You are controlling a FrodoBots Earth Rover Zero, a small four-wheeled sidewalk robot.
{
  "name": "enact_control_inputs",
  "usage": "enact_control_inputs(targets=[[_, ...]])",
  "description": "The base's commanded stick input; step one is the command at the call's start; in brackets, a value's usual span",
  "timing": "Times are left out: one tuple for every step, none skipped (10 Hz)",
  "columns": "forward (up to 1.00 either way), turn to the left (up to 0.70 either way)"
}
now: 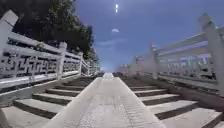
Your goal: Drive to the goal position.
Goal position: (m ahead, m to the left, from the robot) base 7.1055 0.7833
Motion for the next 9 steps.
enact_control_inputs(targets=[[0.70,0.00],[0.70,0.00],[0.70,0.00],[0.70,0.00],[0.70,0.00],[0.70,0.00],[0.70,0.00],[0.70,0.00],[0.70,0.00]])
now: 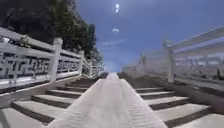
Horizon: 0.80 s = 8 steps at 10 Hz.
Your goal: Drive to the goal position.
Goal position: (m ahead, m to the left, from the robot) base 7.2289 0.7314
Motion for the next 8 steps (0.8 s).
enact_control_inputs(targets=[[0.70,0.00],[0.70,0.00],[0.70,0.07],[0.70,0.14],[0.70,0.06],[0.70,0.00],[0.70,0.00],[0.70,0.00]])
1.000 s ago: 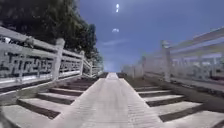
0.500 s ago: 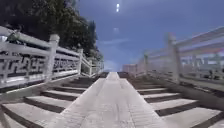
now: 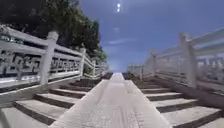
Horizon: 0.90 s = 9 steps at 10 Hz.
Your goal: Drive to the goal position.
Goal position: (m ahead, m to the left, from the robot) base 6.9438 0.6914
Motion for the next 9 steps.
enact_control_inputs(targets=[[0.70,0.00],[0.70,0.00],[0.70,0.00],[0.70,0.00],[0.70,0.00],[0.70,0.00],[0.70,0.00],[0.70,0.00],[0.70,0.00]])
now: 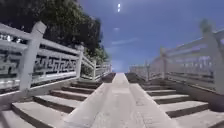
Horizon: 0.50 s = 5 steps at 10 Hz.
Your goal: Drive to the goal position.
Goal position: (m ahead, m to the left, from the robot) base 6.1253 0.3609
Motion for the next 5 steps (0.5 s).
enact_control_inputs(targets=[[0.70,-0.02],[0.70,-0.12],[0.70,-0.08],[0.70,0.00],[0.70,0.00]])
